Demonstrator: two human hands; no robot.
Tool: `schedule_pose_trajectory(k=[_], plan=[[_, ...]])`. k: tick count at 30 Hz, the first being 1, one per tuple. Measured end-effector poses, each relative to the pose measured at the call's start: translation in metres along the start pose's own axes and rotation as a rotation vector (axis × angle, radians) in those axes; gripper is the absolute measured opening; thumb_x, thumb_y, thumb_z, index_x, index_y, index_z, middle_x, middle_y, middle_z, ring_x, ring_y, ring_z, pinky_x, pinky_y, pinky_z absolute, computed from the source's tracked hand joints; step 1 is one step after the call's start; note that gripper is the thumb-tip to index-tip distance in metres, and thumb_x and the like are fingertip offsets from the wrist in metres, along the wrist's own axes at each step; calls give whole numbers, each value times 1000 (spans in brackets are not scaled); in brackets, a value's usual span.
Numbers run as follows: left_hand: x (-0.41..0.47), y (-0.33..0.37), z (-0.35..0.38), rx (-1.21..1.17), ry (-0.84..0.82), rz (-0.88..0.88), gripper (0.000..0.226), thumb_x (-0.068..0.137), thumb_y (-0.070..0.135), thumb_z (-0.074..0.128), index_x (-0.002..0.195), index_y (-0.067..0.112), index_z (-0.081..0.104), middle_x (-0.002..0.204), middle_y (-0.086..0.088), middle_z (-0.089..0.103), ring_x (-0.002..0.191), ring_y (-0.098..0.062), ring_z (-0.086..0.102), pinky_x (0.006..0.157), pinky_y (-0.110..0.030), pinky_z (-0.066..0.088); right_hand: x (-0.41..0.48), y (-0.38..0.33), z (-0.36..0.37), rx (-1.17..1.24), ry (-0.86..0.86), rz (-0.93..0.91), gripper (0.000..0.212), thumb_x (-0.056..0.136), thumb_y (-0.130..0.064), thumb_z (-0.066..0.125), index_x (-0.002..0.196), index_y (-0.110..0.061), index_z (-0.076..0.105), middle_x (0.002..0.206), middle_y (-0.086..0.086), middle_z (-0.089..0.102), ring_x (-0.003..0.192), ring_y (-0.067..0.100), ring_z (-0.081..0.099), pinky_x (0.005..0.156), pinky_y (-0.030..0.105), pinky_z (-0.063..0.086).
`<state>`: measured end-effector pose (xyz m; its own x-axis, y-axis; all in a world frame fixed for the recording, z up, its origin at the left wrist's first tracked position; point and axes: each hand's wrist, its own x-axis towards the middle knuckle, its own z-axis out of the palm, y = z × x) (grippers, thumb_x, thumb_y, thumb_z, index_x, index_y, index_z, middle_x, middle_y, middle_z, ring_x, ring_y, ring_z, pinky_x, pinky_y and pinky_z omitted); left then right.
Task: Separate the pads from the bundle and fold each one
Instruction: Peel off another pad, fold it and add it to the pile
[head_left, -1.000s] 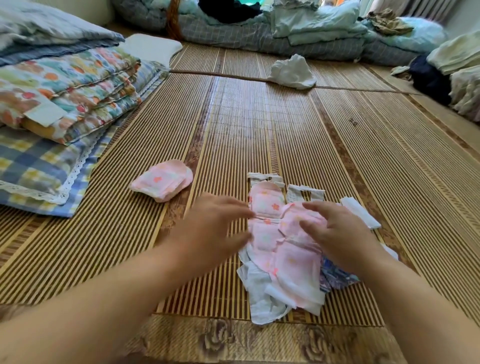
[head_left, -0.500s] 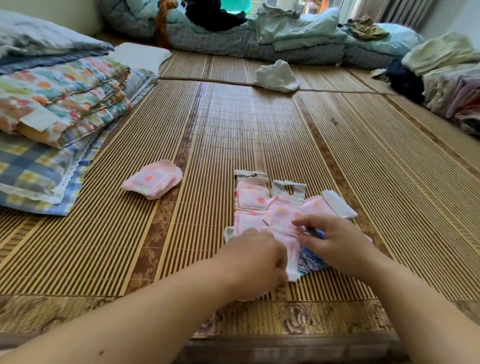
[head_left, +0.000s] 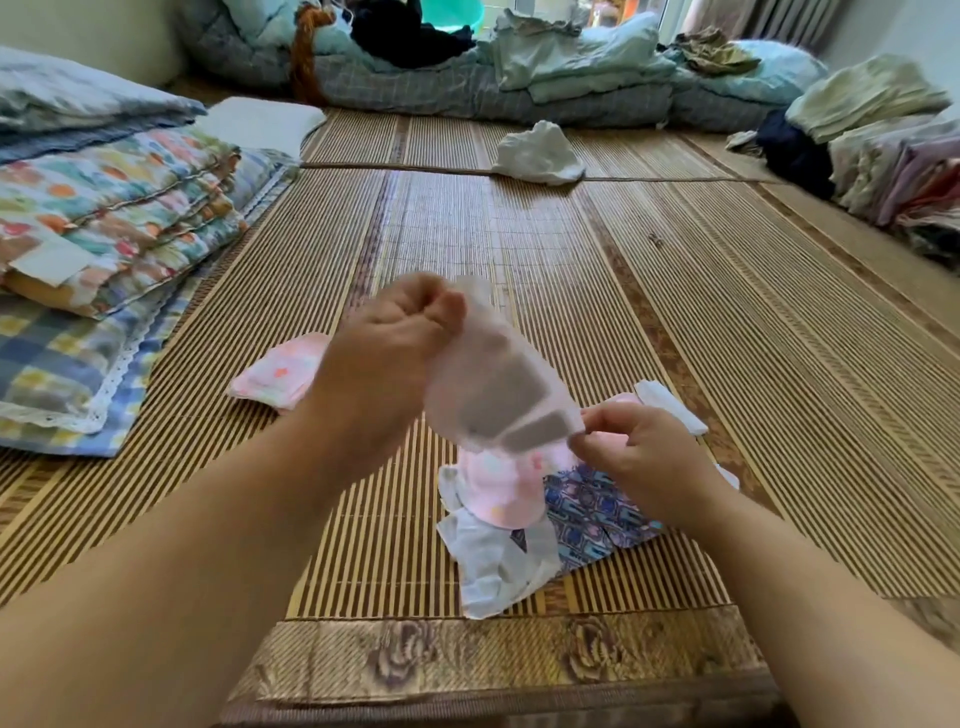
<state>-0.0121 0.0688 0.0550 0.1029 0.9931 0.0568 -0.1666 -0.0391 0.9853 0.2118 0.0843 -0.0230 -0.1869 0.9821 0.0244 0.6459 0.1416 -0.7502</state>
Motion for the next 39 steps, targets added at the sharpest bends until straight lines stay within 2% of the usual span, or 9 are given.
schedule_pose_trajectory(k=[3,8,10,12,19,22,25,31,39], plan=[[6,3,-17,-159,209,-94,17,97,22,45,92,18,61,83,-3,65,66,-12,62,55,-30,53,5,-5,-5,219,19,40,14,89,-14,58,78,-6,62,71,7,61,62,21,54,61,33,47],[10,-20,-54,140,322,-352,14,98,24,46,98,19,58,98,-12,62,78,-23,60,64,-35,53,8,-16,-27,578,-48,179,13,85,-19,58,84,-6,57,67,4,61,52,12,58,48,25,51],[8,-28,-67,339,247,-408,13,98,22,46,96,18,59,99,-16,62,84,-29,61,74,-41,55,8,-11,-36,532,-120,268,19,77,-21,65,88,-7,58,54,-2,57,43,8,50,42,22,46],[4,-33,-77,387,193,-476,12,97,17,49,97,10,59,86,-15,59,70,-24,57,64,-35,52,9,-2,-42,493,-160,385,21,78,-13,67,98,-10,60,53,-3,56,42,7,45,46,24,45],[-10,-43,-99,598,99,-629,19,88,13,64,105,20,59,90,-11,70,70,-18,64,58,-29,52,6,13,-44,286,-126,591,29,78,-5,70,105,-10,62,82,14,64,62,19,55,46,24,48],[-10,-41,-102,672,135,-553,23,83,12,69,103,20,62,93,-9,70,78,-22,69,68,-35,59,7,6,-44,244,36,549,24,80,-5,68,103,-8,61,88,18,63,66,22,55,48,28,49],[-8,-35,-92,591,165,-457,24,85,8,67,107,15,60,95,-9,66,77,-20,68,60,-28,58,10,-10,-38,355,145,476,19,82,-6,65,100,-4,62,91,18,64,71,24,59,66,38,55],[3,-36,-48,534,27,-386,26,84,10,67,106,20,59,89,-7,69,73,-16,68,66,-29,57,18,-47,3,488,37,370,5,85,-9,63,89,-7,65,83,11,66,71,21,63,72,37,57],[12,-52,-5,619,-231,-407,39,90,29,60,128,26,53,108,-3,67,90,-12,66,79,-32,53,16,-41,41,29,-62,138,29,93,-9,45,115,-19,61,90,2,66,69,9,54,62,23,41]])
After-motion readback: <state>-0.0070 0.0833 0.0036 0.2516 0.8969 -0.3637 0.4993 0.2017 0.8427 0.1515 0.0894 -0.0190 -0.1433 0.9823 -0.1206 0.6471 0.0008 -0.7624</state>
